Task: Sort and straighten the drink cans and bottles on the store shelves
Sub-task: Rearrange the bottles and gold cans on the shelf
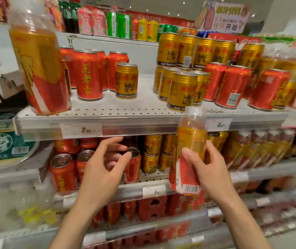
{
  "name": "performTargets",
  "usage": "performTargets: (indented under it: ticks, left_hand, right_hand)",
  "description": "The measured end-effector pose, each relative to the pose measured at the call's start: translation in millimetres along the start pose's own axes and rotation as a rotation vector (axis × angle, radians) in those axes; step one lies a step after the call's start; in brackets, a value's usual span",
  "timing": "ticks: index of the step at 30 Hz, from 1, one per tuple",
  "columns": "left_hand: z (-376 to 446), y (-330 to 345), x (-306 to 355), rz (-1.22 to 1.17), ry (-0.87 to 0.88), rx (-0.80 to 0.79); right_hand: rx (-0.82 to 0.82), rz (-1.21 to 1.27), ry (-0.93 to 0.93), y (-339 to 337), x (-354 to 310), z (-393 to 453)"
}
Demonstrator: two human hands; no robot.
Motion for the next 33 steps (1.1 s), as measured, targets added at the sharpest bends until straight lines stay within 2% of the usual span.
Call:
performTargets:
  ticks: [6,16,23,33]
  left_hand:
    - [-36.8,78.2,-13.5,-0.001,-0.121,0.029]
    - [-67.3,236.1,8.0,0.055,-0.185,0.056]
    - [-56.8,279.4,24.3,0.043,-0.177,0.068]
    - [-14.1,343.8,55.2,-0.087,-0.070,0.002]
  right_hand:
    - [0.015,0.074,0.121,-77.4,57.4,1.0]
    - [-0.025,0.034,0.157,-227.8,101.5,50.4]
    - [0.028,0.035,0.149,-270.1,110.6,79.1]
    - [0.192,-0.052,-0.038,-329.8,76.2,119.0]
Point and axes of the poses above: each hand's wrist, its own z-axis towards the middle knuckle, its own y-axis out of the palm, x = y × z, the point moved 5 cm from there along z, towards the middle knuckle, and after that the axes turned 5 degrees about x, right-handed, at the moved point
